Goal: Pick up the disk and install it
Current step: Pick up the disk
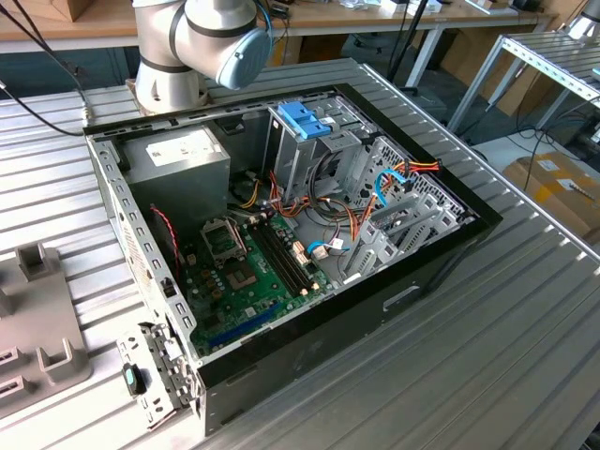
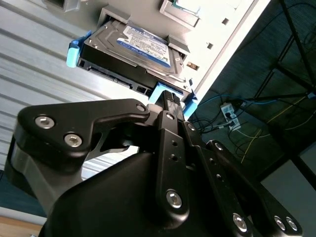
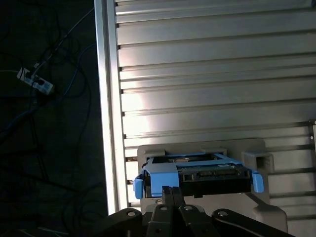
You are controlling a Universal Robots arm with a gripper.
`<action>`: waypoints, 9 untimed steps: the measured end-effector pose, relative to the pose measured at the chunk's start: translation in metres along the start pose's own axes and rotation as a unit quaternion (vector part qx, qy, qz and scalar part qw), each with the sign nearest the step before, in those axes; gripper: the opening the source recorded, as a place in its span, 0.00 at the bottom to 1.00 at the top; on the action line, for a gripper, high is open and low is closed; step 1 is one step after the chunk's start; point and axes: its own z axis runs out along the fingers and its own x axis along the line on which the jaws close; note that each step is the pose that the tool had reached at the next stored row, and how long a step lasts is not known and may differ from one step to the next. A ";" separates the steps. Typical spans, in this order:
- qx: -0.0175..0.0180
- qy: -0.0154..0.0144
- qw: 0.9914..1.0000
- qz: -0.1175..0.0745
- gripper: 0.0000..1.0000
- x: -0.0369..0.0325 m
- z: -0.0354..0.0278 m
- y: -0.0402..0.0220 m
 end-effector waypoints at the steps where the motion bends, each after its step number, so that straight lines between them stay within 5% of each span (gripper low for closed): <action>1: 0.000 0.000 1.000 0.000 0.11 0.0000 0.0000 0.0000; 4: 0.000 0.000 1.000 -0.001 0.11 0.0000 0.0000 0.0000; 9: 0.001 0.001 0.999 -0.034 0.11 0.0000 0.0001 0.0000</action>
